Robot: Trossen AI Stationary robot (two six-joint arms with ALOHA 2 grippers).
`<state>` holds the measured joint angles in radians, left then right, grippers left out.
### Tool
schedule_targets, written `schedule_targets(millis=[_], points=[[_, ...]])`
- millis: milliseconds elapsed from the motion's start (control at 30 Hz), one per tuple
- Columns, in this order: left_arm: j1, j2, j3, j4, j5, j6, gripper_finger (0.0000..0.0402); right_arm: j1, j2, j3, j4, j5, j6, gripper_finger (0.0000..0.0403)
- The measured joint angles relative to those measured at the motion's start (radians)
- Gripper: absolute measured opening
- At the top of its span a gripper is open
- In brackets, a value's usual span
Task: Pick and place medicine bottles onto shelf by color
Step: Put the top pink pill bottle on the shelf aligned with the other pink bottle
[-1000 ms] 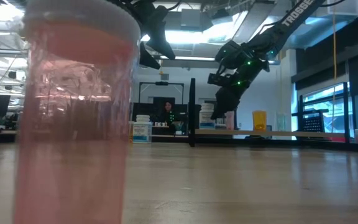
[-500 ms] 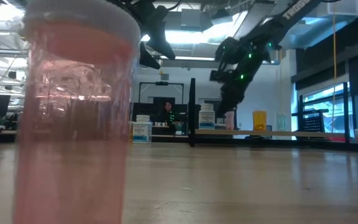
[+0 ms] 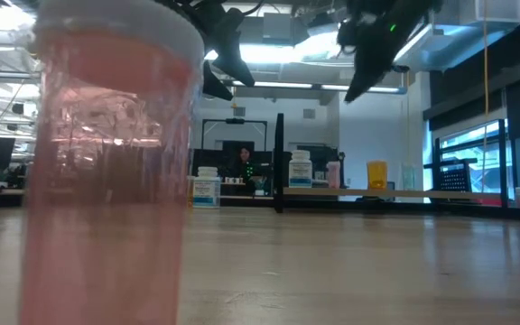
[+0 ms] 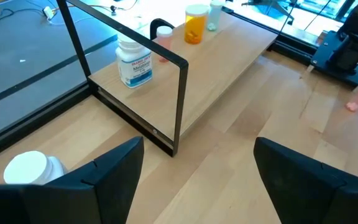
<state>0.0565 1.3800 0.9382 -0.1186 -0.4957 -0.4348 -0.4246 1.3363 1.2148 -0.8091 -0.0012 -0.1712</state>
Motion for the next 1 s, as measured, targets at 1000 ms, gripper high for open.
schedule_targets(millis=[1000], points=[[-0.049, -0.062, 0.002, -0.014, 0.097, 0.155, 0.0299, 0.409, -0.222, 0.000, -0.206, -0.041, 0.512, 0.0002]])
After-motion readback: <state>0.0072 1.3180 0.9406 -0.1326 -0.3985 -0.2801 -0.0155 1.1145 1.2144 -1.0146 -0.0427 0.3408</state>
